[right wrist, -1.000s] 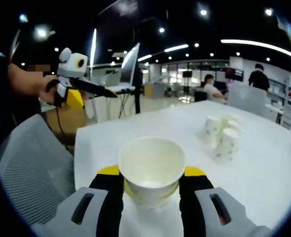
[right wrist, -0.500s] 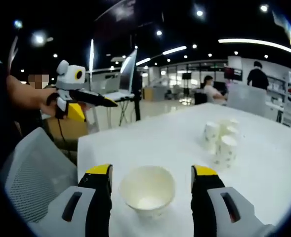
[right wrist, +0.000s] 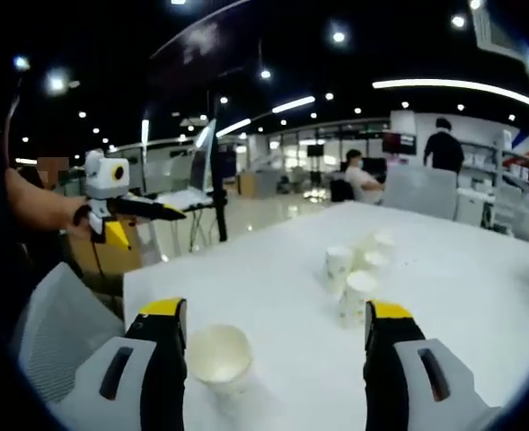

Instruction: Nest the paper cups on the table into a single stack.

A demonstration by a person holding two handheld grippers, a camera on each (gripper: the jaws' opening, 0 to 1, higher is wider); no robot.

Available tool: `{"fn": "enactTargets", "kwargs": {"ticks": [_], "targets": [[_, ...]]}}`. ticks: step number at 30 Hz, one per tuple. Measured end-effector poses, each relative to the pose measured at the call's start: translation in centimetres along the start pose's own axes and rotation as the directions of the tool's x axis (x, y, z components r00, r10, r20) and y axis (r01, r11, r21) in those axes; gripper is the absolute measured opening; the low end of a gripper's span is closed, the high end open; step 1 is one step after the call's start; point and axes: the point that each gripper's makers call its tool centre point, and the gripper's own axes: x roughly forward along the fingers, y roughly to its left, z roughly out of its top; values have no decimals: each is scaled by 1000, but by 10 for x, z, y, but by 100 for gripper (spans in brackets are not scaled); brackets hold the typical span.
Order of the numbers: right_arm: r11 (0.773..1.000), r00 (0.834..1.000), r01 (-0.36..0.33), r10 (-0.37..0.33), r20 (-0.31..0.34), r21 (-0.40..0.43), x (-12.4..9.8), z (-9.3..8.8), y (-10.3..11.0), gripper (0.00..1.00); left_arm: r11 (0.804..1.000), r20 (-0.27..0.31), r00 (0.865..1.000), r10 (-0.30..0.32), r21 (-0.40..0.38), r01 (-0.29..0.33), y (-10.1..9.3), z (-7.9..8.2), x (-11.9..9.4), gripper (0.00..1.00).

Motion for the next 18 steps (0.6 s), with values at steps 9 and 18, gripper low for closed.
{"fn": "enactTargets", "kwargs": {"ticks": [9,18], "targets": [[999,999,48,-48,-27,15,-23,-12,-25,89,1000,12,1000,-15,-5,15,2,1,3,99],[997,995,80,-79,-56,14,-44,-32,-42,100,998,7,999,-32,51,32,1,0,7,99]]}}
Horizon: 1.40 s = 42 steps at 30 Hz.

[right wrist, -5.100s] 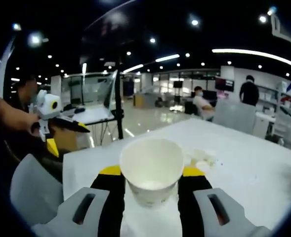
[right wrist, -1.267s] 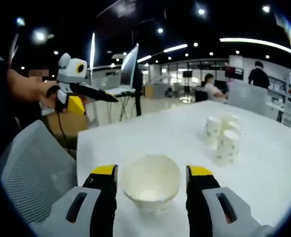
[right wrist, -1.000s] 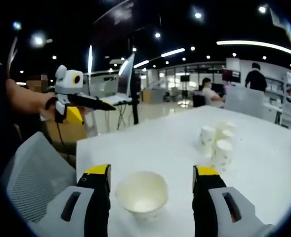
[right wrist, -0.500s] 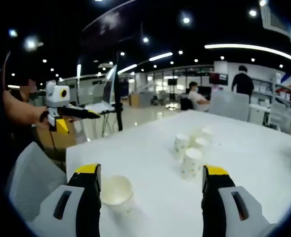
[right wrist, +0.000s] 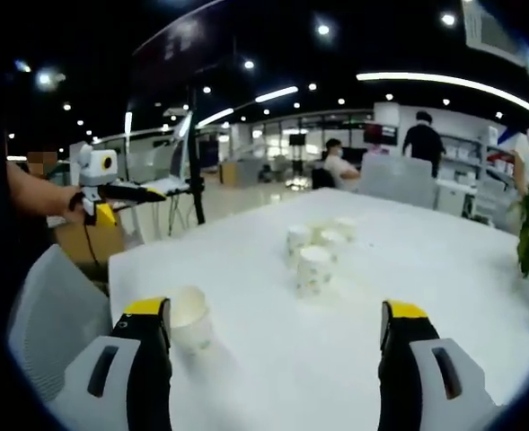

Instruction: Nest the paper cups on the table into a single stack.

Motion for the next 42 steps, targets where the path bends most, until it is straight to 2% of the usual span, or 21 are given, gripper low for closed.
{"fn": "enactTargets", "kwargs": {"ticks": [2,9,11,21,25,27,35,37,38,42], "targets": [[1000,1000,10,-10,-3,1,-2,-3,-4,100,1000,12,1000,-3,12,3,-1,0,0,99],[1000,1000,26,-26,5,13,-3,-3,-11,100,1000,-18,1000,3,-5,-3,0,-9,1,99],[1000,1000,26,-26,7,15,-2,-2,-11,100,999,-35,999,33,-24,-33,5,-11,1,99],[1000,1000,25,-25,10,10,2,0,-16,100,998,-36,998,49,-23,-50,9,-13,-2,99],[1000,1000,27,-27,4,14,4,-3,-19,100,999,-68,996,53,-5,-54,10,-20,-2,99],[999,1000,27,-27,6,22,6,-3,-21,100,998,-62,996,63,-3,-63,13,-20,-2,99],[1000,1000,21,-21,2,11,22,-1,-25,100,999,-56,997,48,-20,-49,9,-20,1,99],[1000,1000,20,-20,5,11,25,-1,-26,100,997,-75,997,32,-67,-37,5,-22,0,99],[1000,1000,18,-18,6,11,28,0,-27,100,996,-68,997,33,-81,-39,6,-20,0,99],[1000,1000,9,-9,9,3,38,1,-29,100,994,-53,998,40,-95,-45,8,-18,-2,99]]}}
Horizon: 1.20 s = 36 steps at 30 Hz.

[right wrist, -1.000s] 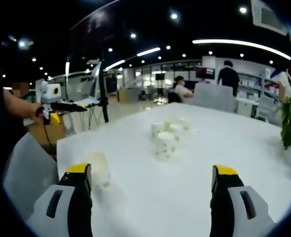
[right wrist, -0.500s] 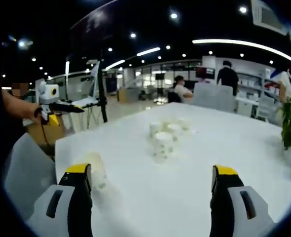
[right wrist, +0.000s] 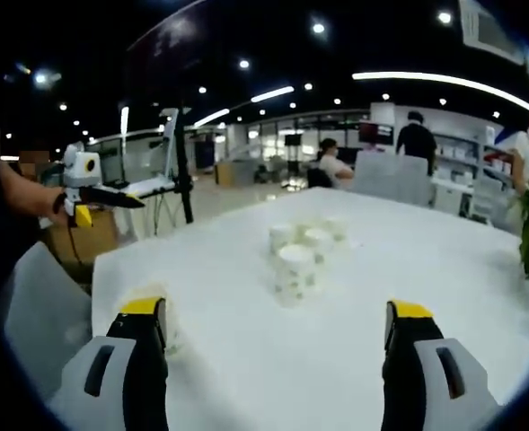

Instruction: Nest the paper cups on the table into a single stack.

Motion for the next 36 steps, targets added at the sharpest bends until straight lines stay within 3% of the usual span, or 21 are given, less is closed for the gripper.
{"fn": "enactTargets", "kwargs": {"ticks": [19,22,36], "targets": [[999,999,-40,40,-11,-9,53,1,-8,100,1000,48,999,0,24,-2,0,12,1,99],[999,998,-46,47,30,-25,61,7,-10,100,1000,31,999,5,26,-6,1,8,0,99],[999,999,-49,49,-8,-15,104,1,-24,99,999,17,999,28,27,-29,7,5,-5,99]]}}
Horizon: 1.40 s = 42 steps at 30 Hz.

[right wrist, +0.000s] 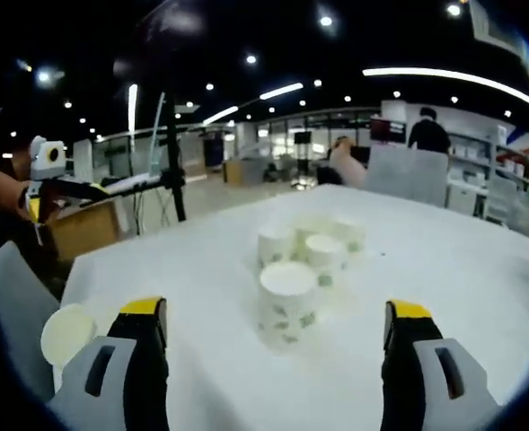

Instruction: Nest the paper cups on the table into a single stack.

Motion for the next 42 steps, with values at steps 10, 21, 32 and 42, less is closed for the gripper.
{"fn": "enactTargets", "kwargs": {"ticks": [10,21,32,42], "targets": [[1000,1000,2,-2,-12,-10,28,-3,-6,94,1000,13,1000,7,-3,-7,-1,1,1,99],[999,999,31,-32,-9,-9,52,-6,-18,81,999,12,1000,29,-20,-28,5,0,-2,99],[999,999,50,-50,-10,1,65,-11,-19,68,999,13,999,42,-21,-41,8,2,-4,99],[997,996,52,-55,-66,-48,66,-21,-20,44,999,20,999,41,-22,-41,6,4,-3,99]]}}
